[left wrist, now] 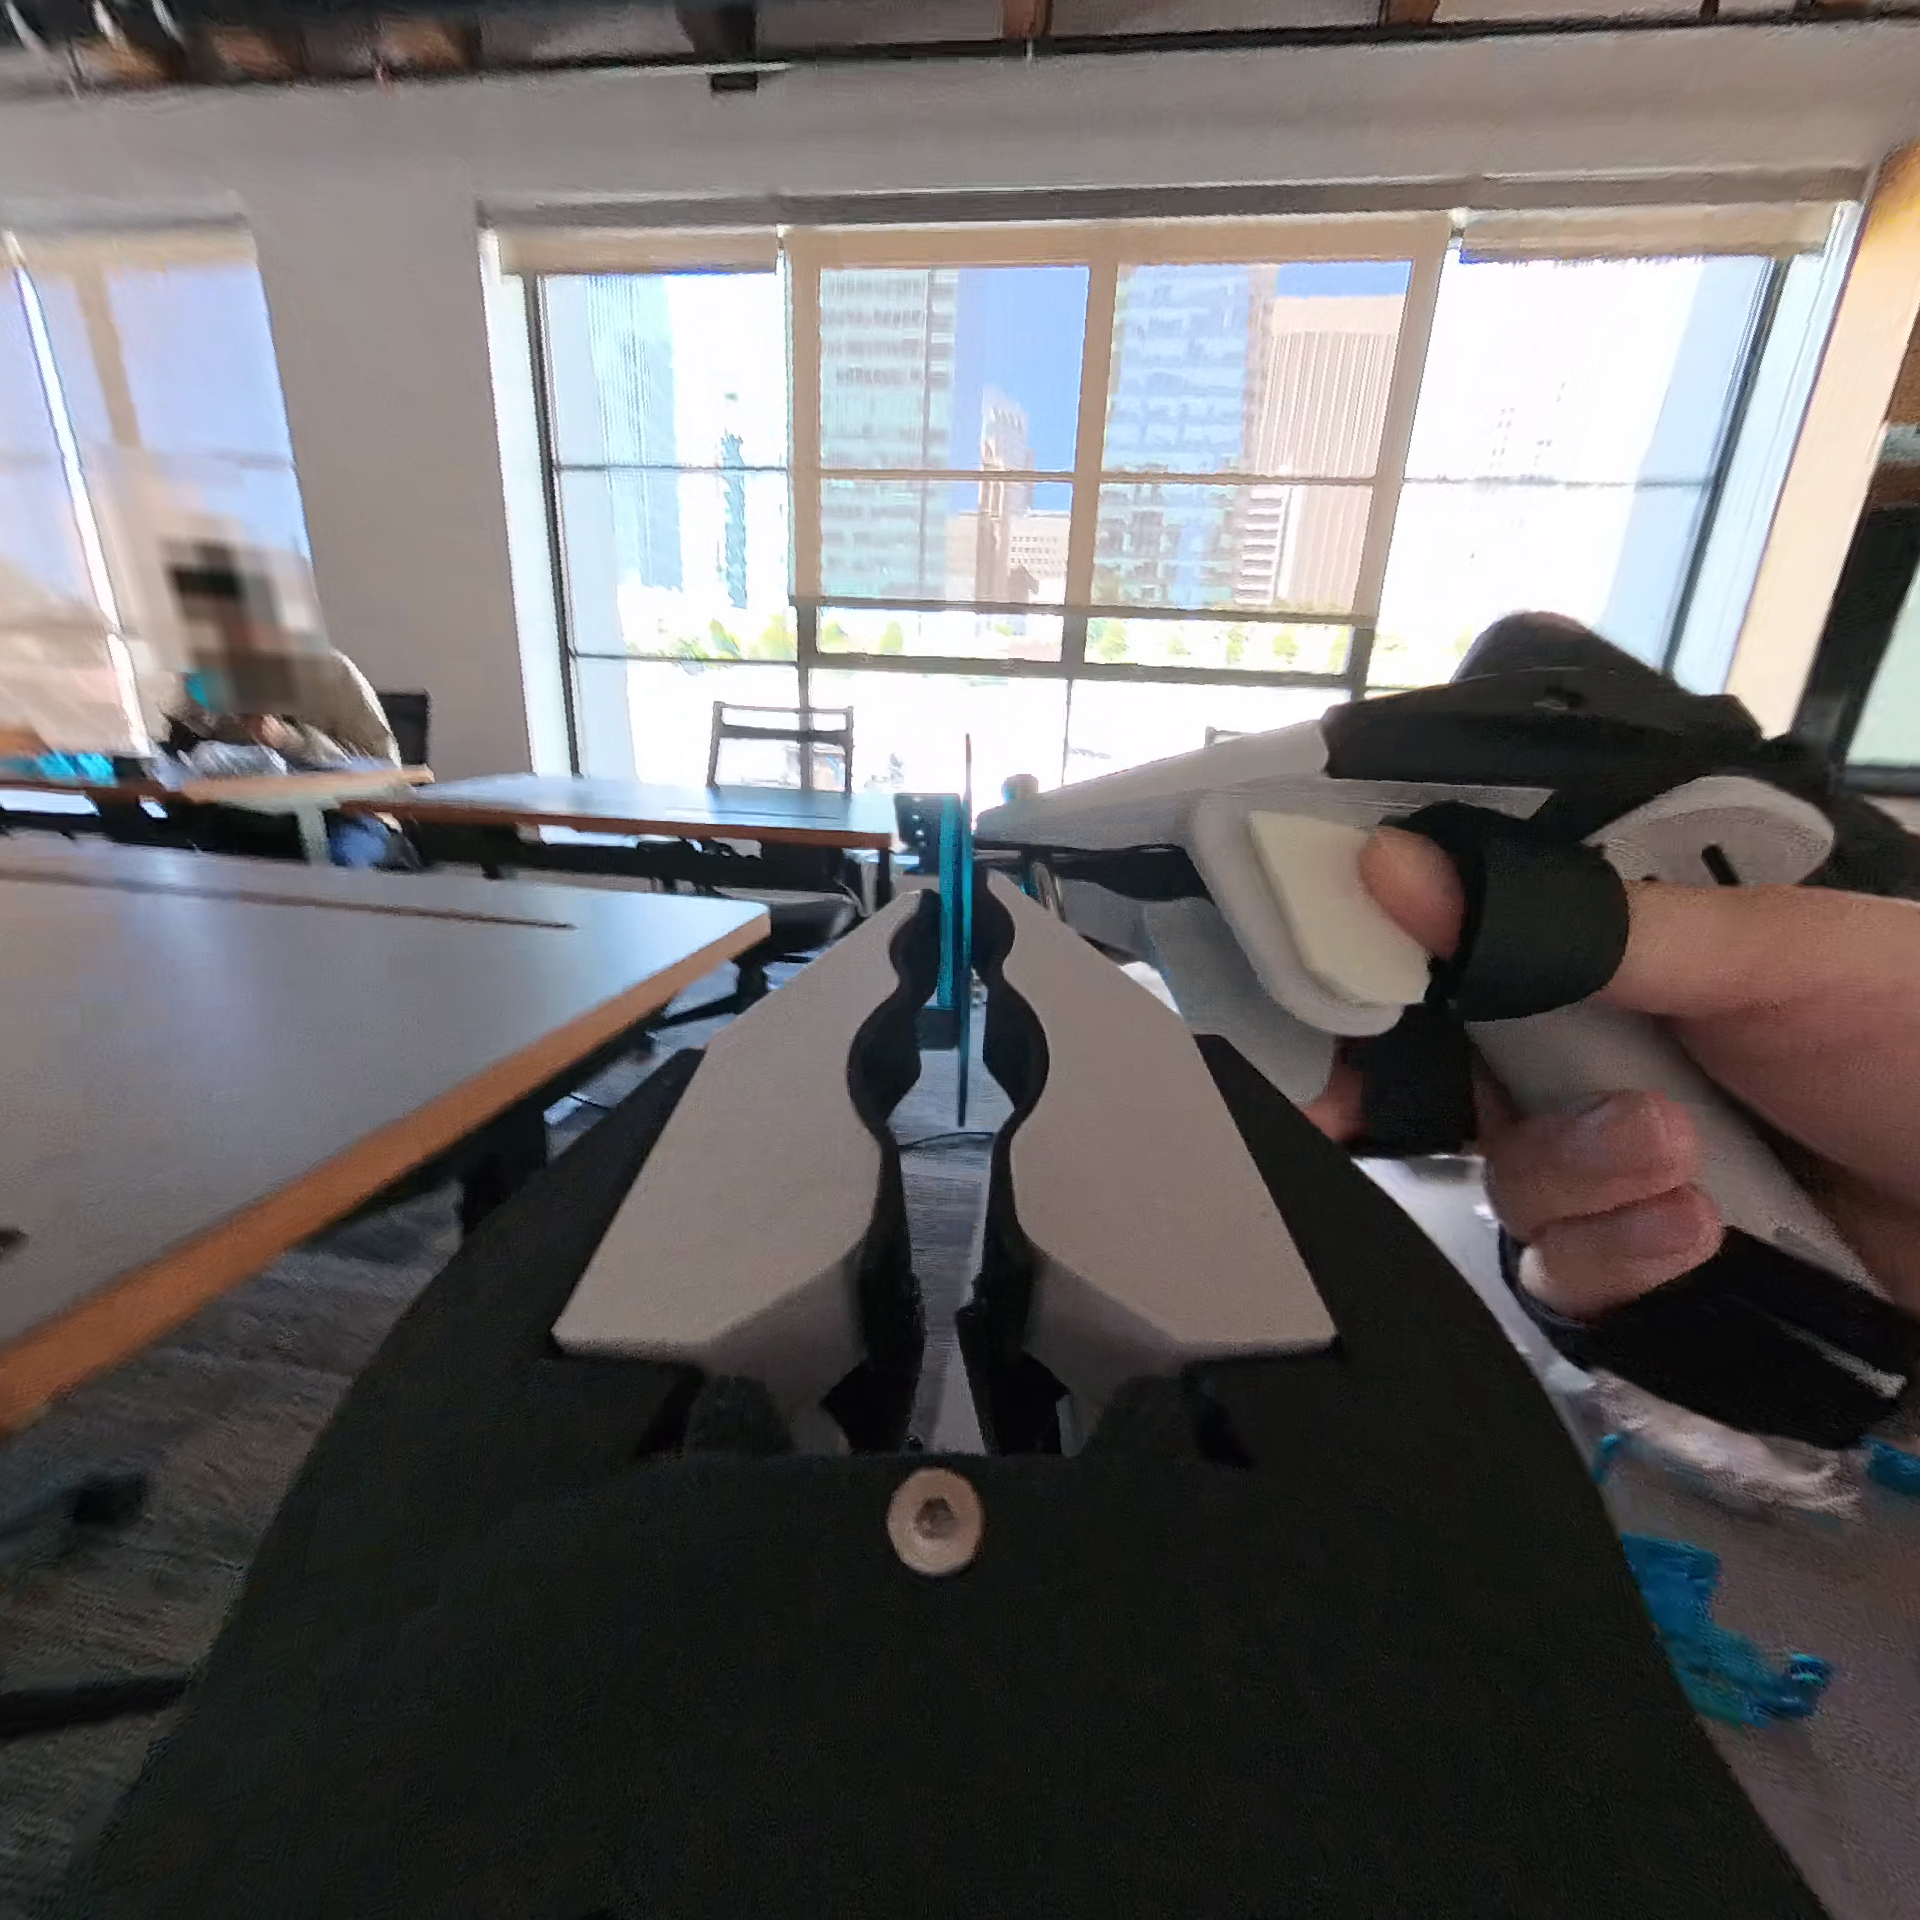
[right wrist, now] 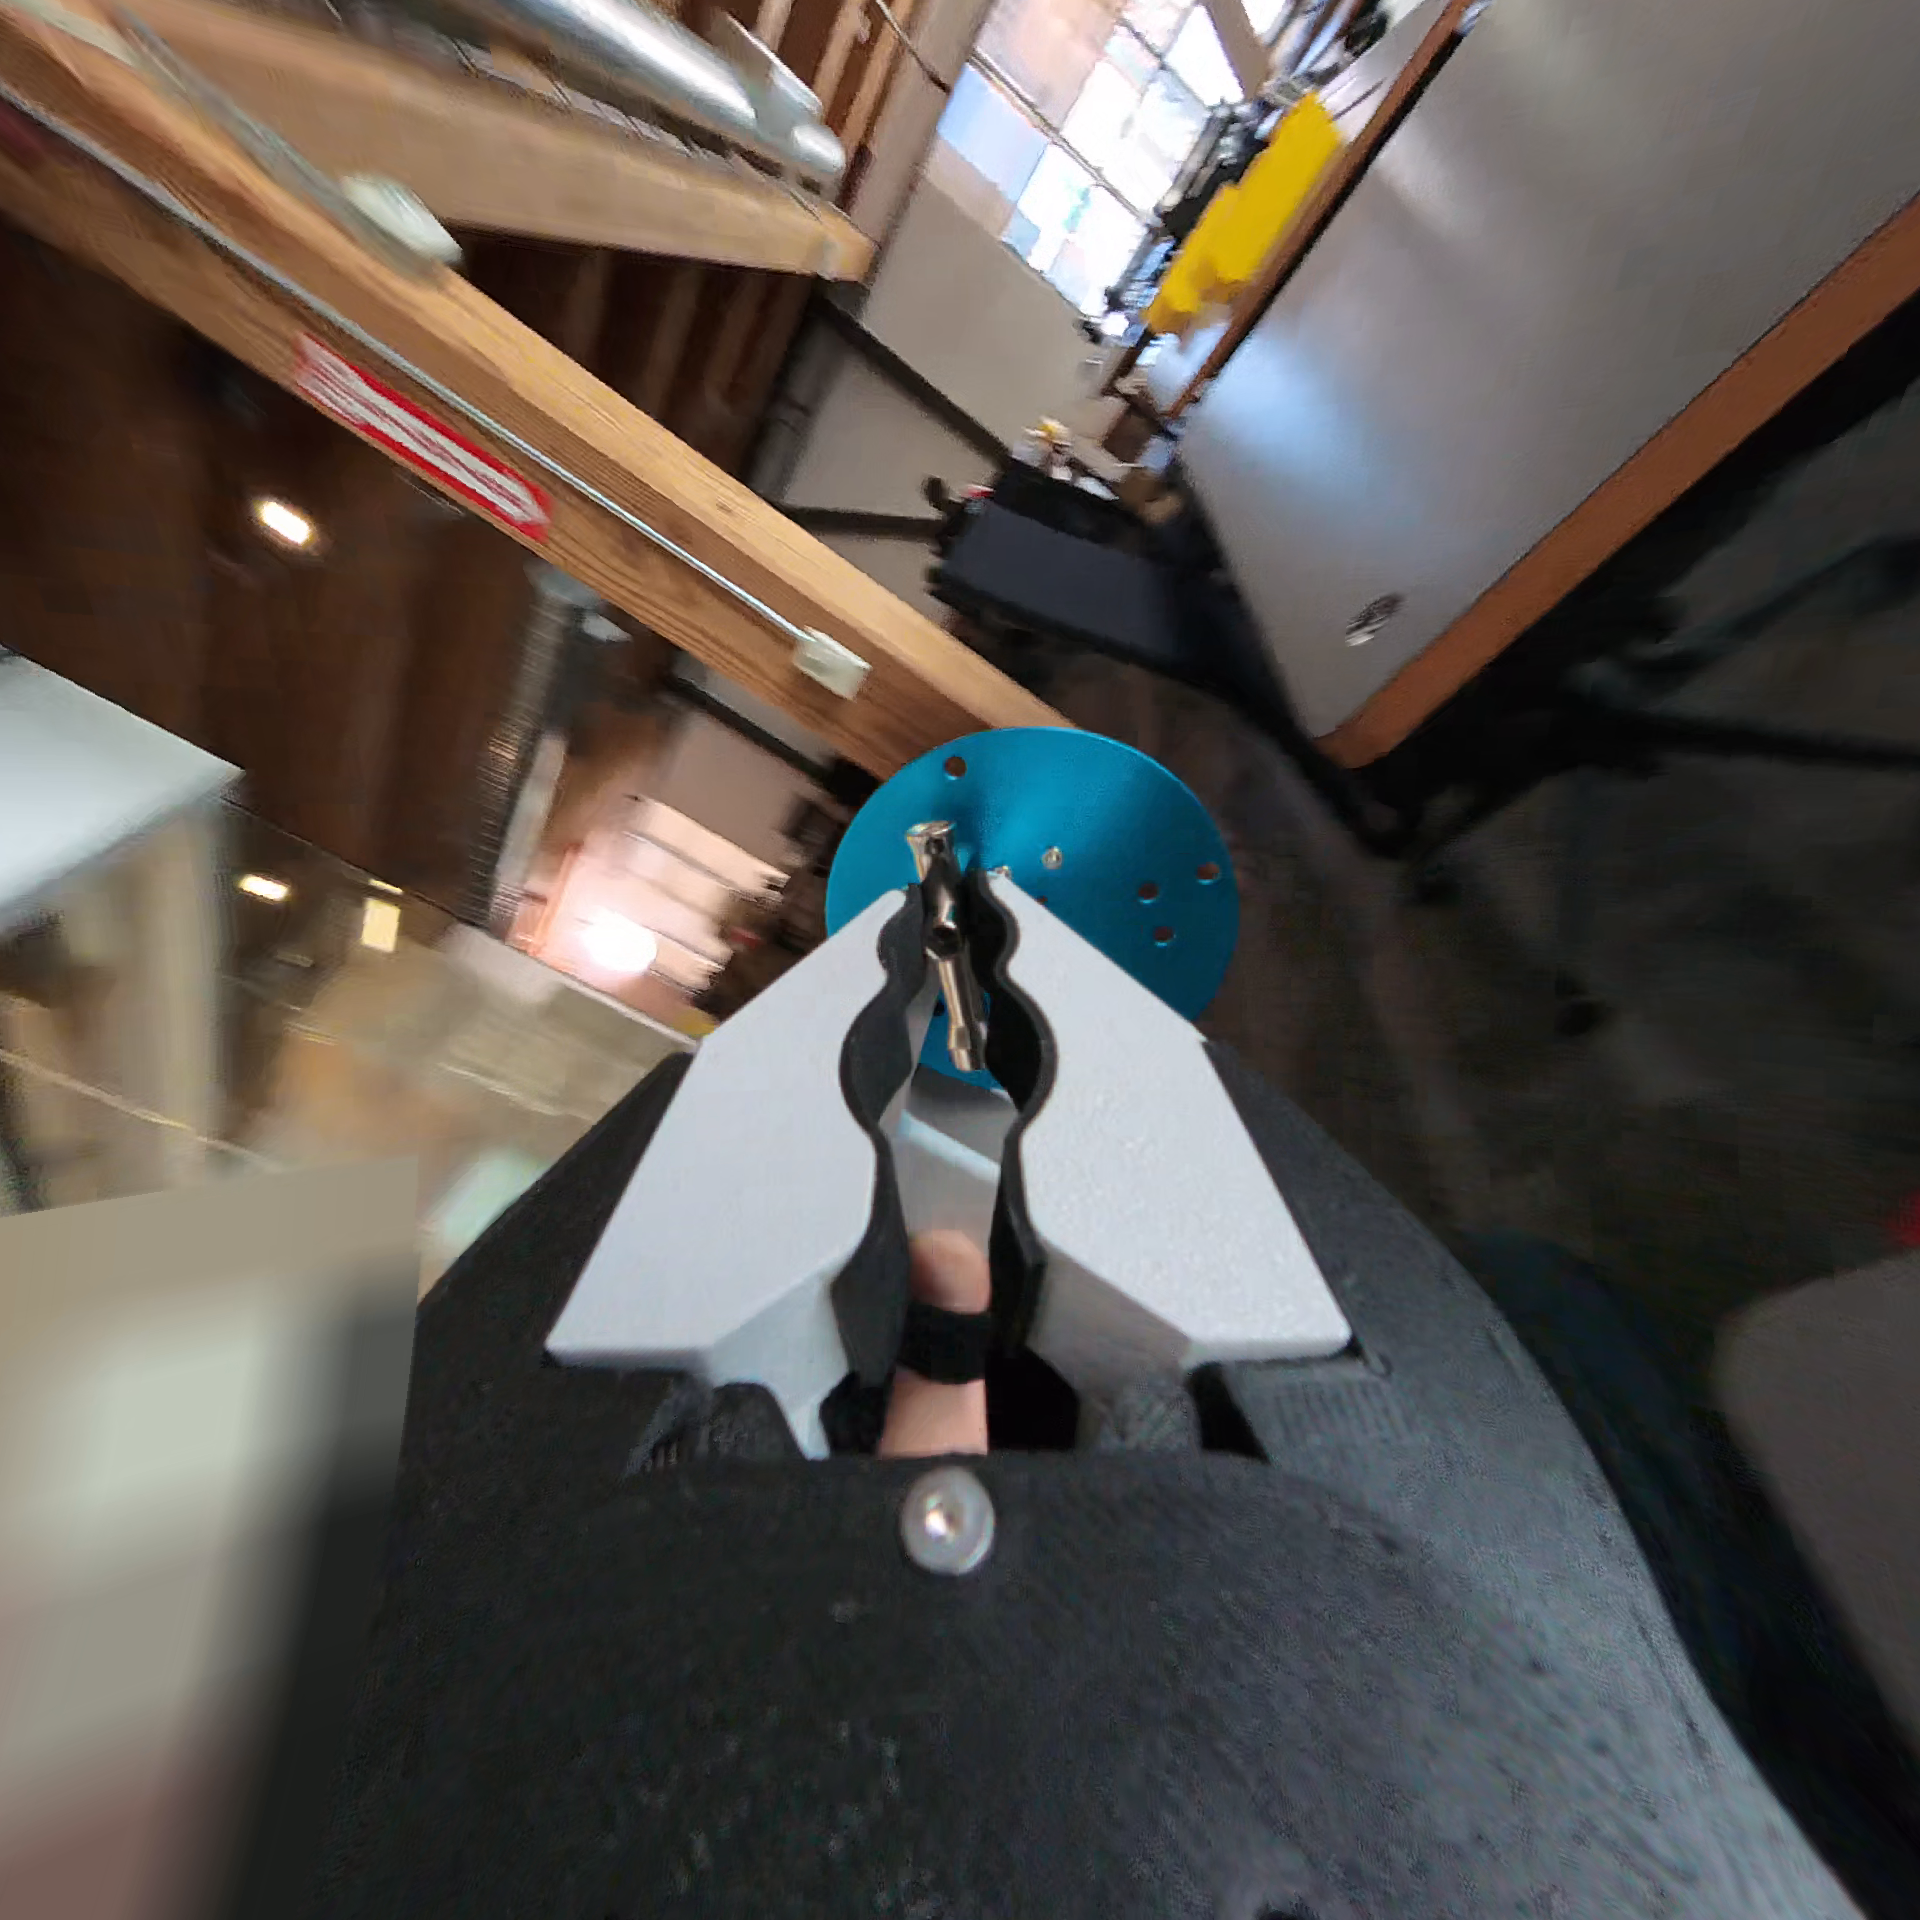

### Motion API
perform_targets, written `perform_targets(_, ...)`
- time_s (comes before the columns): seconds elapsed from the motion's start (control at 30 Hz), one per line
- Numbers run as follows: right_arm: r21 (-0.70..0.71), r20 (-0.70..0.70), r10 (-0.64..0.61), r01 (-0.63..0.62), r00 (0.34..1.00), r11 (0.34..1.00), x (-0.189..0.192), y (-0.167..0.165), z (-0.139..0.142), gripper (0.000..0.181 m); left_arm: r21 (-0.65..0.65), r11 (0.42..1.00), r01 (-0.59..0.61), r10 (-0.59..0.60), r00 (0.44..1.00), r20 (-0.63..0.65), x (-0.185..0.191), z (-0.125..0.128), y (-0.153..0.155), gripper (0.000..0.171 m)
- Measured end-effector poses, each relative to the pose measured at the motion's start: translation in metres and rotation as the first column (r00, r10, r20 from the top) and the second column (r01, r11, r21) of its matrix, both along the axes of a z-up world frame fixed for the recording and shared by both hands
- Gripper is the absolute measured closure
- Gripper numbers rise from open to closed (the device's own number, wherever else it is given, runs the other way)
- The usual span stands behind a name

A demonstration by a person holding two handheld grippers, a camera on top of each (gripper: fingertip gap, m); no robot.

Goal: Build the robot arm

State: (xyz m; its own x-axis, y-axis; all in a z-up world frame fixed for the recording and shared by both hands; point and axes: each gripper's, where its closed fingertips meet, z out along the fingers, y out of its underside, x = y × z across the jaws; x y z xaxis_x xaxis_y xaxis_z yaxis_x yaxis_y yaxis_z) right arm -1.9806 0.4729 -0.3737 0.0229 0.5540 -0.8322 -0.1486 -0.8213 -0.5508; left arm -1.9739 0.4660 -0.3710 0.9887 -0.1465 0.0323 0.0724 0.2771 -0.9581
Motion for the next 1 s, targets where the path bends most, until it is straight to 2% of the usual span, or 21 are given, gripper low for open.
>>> perform_targets(0.13,-0.173,-0.16,0.029,-0.057,0.987,0.983,0.001,-0.003,-0.003,0.175,0.049,0.995,-0.086,0.094,0.977,-0.193,0.002,0.002,-0.005,0.169)
perform_targets(0.23,-0.31,-0.283,0.061,-0.152,0.957,0.939,0.0,-0.013,0.003,0.174,0.144,0.98,-0.136,0.179,0.919,-0.351,0.003,0.009,-0.015,0.169)
perform_targets(0.37,-0.404,-0.35,0.098,-0.245,0.932,0.882,0.005,-0.026,0.001,0.175,0.163,0.983,-0.09,0.151,0.898,-0.413,0.007,0.006,-0.027,0.169)
perform_targets(0.43,-0.448,-0.393,0.101,-0.286,0.914,0.847,0.007,-0.032,0.0,0.175,0.2,0.975,-0.092,0.177,0.868,-0.464,0.011,0.005,-0.034,0.169)
perform_targets(0.53,-0.512,-0.512,0.089,-0.386,0.854,0.767,0.014,-0.043,0.003,0.175,0.261,0.962,-0.077,0.211,0.816,-0.538,0.018,0.008,-0.045,0.169)
perform_targets(0.57,-0.516,-0.555,0.079,-0.417,0.828,0.748,0.016,-0.047,0.005,0.175,0.272,0.96,-0.07,0.211,0.819,-0.534,0.02,0.011,-0.048,0.169)
perform_targets(0.63,-0.511,-0.608,0.064,-0.452,0.791,0.731,0.017,-0.053,0.008,0.175,0.252,0.966,-0.052,0.172,0.86,-0.481,0.02,0.015,-0.053,0.169)
perform_targets(0.7,-0.482,-0.588,0.075,-0.424,0.805,0.767,0.015,-0.059,0.008,0.176,0.227,0.973,-0.038,0.129,0.906,-0.402,0.015,0.018,-0.056,0.169)
perform_targets(0.8,-0.323,-0.491,0.107,-0.295,0.864,0.899,0.018,-0.064,0.012,0.175,0.174,0.984,0.029,0.019,0.963,-0.268,0.009,0.022,-0.062,0.169)
perform_targets(0.87,-0.057,-0.37,0.118,-0.149,0.922,0.987,0.026,-0.062,0.022,0.175,0.118,0.989,0.094,-0.072,0.982,-0.175,0.006,0.022,-0.065,0.169)
perform_targets(0.9,0.148,-0.261,0.116,-0.079,0.958,0.986,0.028,-0.063,0.027,0.175,0.095,0.986,0.134,-0.123,0.985,-0.118,0.005,0.022,-0.068,0.169)
perform_targets(0.93,0.391,-0.126,0.092,-0.036,0.988,0.92,0.03,-0.066,0.03,0.175,0.072,0.982,0.174,-0.169,0.984,-0.06,0.003,0.022,-0.069,0.169)
perform_targets(0.97,0.618,-0.033,0.04,-0.011,0.999,0.786,0.033,-0.072,0.038,0.175,0.055,0.977,0.208,-0.208,0.978,-0.008,0.001,0.022,-0.071,0.169)
perform_targets(1.0,0.807,0.05,-0.037,-0.019,0.998,0.59,0.035,-0.078,0.044,0.175,0.039,0.97,0.242,-0.243,0.969,0.032,0.001,0.021,-0.072,0.169)
